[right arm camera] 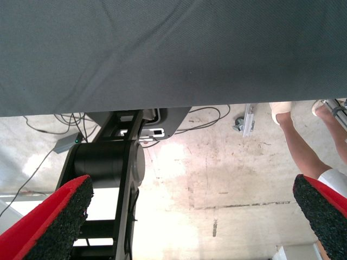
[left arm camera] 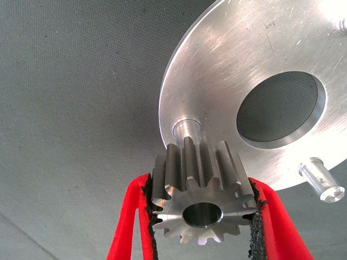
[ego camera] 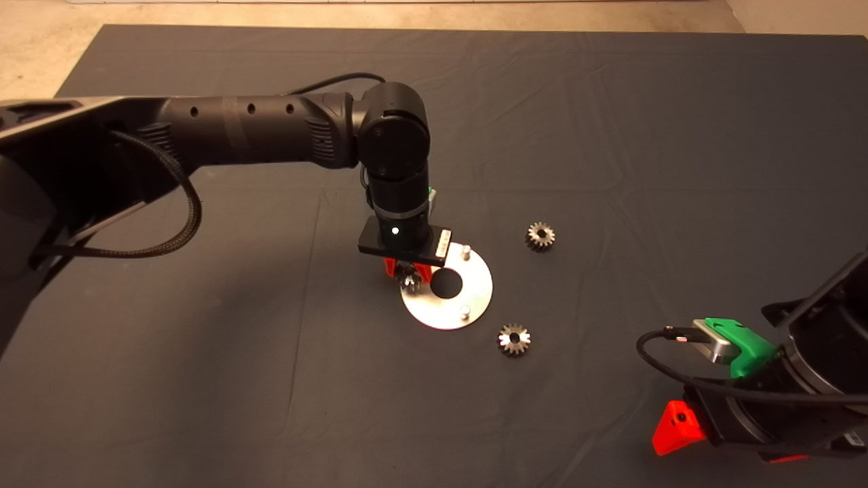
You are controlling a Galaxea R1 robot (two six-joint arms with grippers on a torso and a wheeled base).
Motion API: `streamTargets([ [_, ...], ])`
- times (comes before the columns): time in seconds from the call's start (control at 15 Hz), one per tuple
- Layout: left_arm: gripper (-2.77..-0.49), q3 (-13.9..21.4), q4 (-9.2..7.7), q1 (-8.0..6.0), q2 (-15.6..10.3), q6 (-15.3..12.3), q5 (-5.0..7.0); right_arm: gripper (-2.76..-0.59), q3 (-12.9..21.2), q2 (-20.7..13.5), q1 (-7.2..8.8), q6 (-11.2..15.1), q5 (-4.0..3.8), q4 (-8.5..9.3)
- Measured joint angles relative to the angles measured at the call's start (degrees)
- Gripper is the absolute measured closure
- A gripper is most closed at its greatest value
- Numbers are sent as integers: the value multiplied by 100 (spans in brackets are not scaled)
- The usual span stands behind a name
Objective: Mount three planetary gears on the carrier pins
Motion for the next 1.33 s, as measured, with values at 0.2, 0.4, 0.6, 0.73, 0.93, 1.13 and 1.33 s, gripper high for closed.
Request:
streamTargets([
  [0.2,-65,-31,-9,0,5,121,-4,-275,0,1,0,-2,0,0],
  [0.4,-65,-161,-41,-13,35,201,-43,-275,0,0,0,0,0,0],
  [0.6,-65,-185,-34,-28,50,214,-107,-275,0,0,0,0,0,0],
  [0.73,-65,-188,-33,-28,48,216,-130,-275,-2,0,0,0,0,0],
  [0.93,-65,-185,-33,-28,48,212,-133,-275,0,0,0,-2,0,0],
  [1.13,-65,-185,-33,-24,46,210,-133,-275,0,0,0,0,0,0],
  [1.33,-65,-179,-22,-11,41,207,-130,-275,0,0,0,0,0,0],
])
